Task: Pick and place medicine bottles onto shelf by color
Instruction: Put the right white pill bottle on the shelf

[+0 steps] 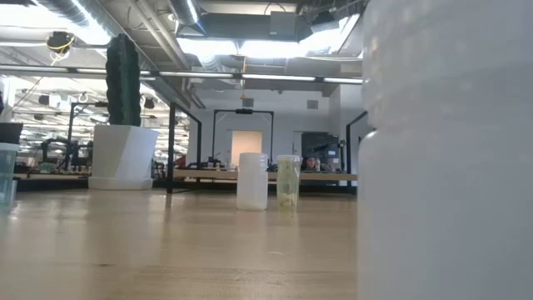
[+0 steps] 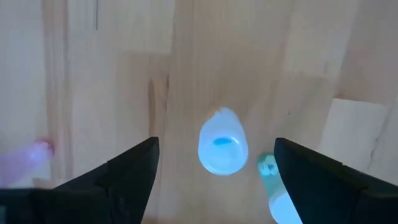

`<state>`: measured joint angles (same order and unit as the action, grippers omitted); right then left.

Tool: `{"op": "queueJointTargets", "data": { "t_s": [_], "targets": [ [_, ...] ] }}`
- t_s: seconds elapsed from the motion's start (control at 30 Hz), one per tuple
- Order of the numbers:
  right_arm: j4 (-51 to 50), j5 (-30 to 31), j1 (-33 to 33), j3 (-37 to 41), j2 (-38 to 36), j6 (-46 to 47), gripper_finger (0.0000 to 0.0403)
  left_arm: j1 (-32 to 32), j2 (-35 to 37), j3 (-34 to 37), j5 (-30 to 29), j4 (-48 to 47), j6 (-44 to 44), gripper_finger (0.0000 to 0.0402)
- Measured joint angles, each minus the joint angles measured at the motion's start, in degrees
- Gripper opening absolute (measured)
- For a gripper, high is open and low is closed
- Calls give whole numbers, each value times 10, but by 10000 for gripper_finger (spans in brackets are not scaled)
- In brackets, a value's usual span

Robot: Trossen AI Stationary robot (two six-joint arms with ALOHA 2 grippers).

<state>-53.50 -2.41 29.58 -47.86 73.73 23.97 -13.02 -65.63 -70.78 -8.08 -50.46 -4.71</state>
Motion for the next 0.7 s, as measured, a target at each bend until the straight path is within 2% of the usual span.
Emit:
{"op": "queueJointTargets", "data": {
  "t_s": [0.33, 0.7],
  "targets": [
    [61, 4, 0, 53, 0, 44, 319, 0, 0, 0, 0, 0, 0, 0],
    [100, 13, 0, 81, 0, 44, 319, 0, 0, 0, 0, 0, 0, 0]
  ]
}}
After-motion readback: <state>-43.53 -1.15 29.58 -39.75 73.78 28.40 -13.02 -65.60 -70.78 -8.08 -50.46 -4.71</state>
